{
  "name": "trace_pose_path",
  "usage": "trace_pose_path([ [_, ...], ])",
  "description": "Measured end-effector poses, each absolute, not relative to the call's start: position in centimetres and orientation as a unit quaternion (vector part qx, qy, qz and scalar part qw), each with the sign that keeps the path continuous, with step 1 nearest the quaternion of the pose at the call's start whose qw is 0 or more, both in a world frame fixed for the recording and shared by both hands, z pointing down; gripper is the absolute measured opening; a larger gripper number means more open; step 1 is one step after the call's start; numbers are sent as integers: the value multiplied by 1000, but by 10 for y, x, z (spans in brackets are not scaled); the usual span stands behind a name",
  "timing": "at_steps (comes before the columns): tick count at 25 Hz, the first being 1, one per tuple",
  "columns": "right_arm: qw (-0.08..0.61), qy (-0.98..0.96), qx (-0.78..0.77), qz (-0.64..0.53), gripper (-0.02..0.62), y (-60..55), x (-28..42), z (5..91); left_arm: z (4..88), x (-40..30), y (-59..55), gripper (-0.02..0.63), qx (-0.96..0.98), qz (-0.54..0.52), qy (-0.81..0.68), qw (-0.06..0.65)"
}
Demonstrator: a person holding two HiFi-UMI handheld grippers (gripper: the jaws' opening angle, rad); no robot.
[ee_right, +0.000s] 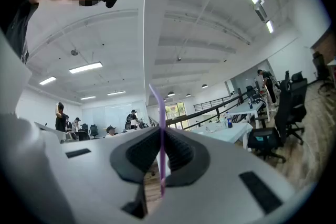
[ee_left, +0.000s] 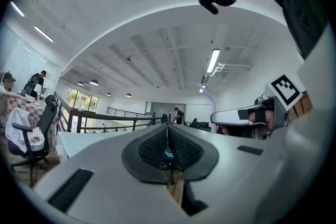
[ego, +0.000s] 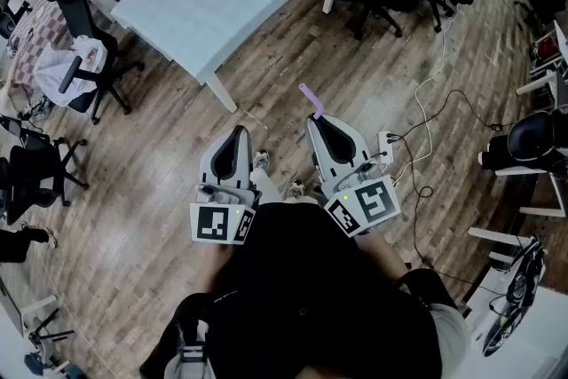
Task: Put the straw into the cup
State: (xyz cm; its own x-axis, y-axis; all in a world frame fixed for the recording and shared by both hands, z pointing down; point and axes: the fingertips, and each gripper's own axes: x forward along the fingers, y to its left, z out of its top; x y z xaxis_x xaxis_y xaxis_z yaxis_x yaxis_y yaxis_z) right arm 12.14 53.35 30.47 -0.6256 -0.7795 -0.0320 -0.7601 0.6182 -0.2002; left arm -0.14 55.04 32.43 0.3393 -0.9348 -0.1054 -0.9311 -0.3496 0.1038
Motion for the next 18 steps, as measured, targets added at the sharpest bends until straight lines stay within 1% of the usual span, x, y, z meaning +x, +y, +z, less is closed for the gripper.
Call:
trace_pose_path([
  [18,51,898,-428,-84,31,534,126,305,322,19,545,17,834,-68,-547,12],
])
